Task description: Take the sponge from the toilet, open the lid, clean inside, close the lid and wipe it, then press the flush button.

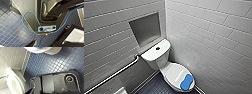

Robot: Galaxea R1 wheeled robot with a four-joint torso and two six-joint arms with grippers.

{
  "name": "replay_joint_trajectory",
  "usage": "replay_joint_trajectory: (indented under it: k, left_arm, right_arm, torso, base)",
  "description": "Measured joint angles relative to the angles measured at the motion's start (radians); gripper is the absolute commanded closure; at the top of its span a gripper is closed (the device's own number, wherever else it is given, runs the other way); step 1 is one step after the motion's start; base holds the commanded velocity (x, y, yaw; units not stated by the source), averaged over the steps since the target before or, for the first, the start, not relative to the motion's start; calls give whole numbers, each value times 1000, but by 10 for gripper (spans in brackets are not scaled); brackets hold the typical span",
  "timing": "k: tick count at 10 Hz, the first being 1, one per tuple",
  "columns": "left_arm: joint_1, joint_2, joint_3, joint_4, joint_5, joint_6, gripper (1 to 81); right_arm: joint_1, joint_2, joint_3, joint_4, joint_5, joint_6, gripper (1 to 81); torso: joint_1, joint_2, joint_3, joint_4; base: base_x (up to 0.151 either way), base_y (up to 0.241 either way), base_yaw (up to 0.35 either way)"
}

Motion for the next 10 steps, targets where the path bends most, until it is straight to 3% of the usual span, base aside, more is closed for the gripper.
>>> replay_joint_trajectory:
  k: [8, 10]
  left_arm:
    - [21, 23, -8, 1, 7, 0, 10]
    - [23, 36, -21, 1, 6, 0, 10]
  right_arm:
    - [94, 9, -16, 8, -26, 69, 10]
    - [112, 8, -25, 8, -25, 87, 10]
  torso:
    - [189, -302, 0, 0]
    - [229, -365, -18, 0]
  base:
    - [0, 0, 0]
    - [0, 0, 0]
